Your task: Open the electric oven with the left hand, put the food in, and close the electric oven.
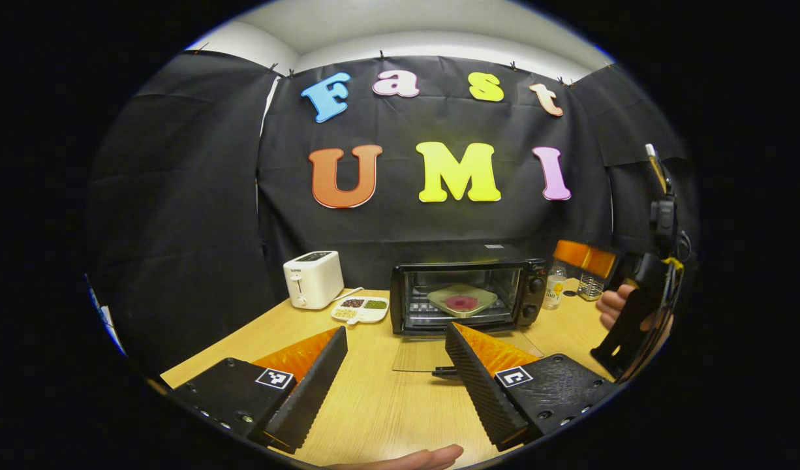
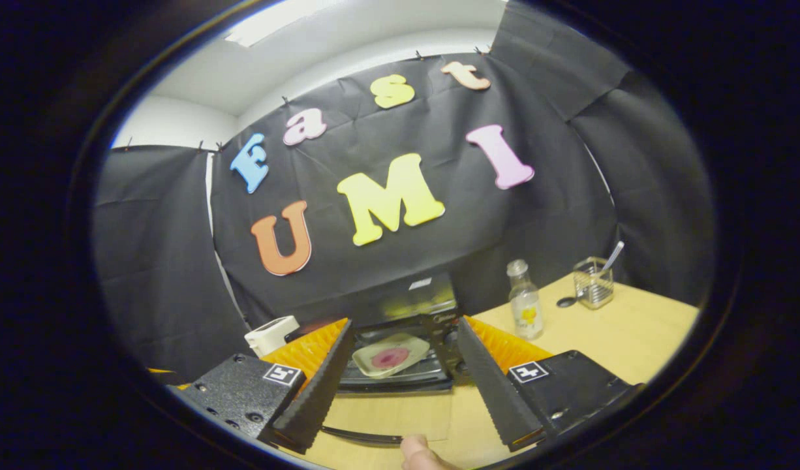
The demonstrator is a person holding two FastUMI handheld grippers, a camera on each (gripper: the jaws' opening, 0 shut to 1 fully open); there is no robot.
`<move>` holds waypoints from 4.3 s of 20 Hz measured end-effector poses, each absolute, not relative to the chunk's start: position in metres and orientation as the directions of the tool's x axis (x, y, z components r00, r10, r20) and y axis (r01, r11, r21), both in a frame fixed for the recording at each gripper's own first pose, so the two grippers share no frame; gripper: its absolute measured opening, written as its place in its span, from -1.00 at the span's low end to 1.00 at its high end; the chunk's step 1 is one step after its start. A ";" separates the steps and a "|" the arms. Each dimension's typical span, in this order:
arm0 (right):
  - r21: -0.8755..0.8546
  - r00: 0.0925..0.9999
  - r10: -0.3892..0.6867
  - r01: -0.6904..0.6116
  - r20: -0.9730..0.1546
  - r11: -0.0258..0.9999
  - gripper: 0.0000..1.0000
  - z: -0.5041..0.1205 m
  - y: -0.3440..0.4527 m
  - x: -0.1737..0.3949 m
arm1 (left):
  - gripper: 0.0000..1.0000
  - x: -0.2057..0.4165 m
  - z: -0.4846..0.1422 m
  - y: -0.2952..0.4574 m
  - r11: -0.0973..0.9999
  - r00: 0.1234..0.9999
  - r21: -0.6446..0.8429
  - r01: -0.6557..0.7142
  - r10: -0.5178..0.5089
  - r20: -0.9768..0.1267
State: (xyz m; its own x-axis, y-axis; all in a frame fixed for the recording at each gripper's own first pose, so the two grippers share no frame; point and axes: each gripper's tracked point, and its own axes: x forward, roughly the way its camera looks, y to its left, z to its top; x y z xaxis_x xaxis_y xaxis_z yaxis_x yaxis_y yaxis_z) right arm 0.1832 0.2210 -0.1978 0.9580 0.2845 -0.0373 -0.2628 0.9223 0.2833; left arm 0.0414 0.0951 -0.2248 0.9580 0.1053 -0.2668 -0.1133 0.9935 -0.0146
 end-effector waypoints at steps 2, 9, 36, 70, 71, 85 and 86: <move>0.264 0.961 0.277 -0.268 0.001 0.927 0.90 -0.172 0.198 0.174 | 0.93 0.044 -0.232 0.086 0.995 0.952 -0.006 -0.098 0.092 -0.293; 0.161 0.975 0.222 -0.224 0.033 0.961 0.92 -0.105 0.125 0.153 | 0.93 0.059 -0.270 0.039 1.000 0.917 0.009 -0.004 0.007 -0.398; -0.026 0.999 0.039 -0.038 0.025 0.999 0.92 -0.082 -0.010 0.134 | 0.94 0.107 -0.404 -0.029 0.997 0.715 -0.052 0.065 -0.083 -0.694; 0.045 0.998 0.038 -0.039 0.042 0.998 1.00 -0.091 -0.016 0.033 | 0.94 0.206 -0.276 -0.008 1.000 0.928 -0.009 -0.005 0.002 -0.372; 0.043 0.998 0.038 -0.040 0.046 0.998 0.92 -0.090 -0.016 0.028 | 0.93 0.209 -0.275 -0.006 1.000 0.926 -0.018 -0.009 0.001 -0.378; 0.045 0.996 -0.004 0.000 0.092 0.999 0.92 -0.069 -0.032 -0.037 | 0.92 0.118 -0.169 0.001 0.999 0.966 -0.011 -0.032 0.028 -0.257; 0.043 0.995 -0.010 0.006 0.095 0.999 0.92 -0.066 -0.034 -0.041 | 0.93 0.113 -0.154 0.002 0.999 0.970 -0.014 -0.032 0.028 -0.243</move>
State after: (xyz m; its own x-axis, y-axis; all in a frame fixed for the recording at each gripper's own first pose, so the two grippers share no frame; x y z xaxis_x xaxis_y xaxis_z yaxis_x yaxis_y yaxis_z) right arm -0.0407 -0.0341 -0.0660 0.9954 -0.0104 0.0955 0.0063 0.9991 0.0427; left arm 0.1127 0.0018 -0.1545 0.9697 0.0277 -0.2428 -0.0320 0.9994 -0.0136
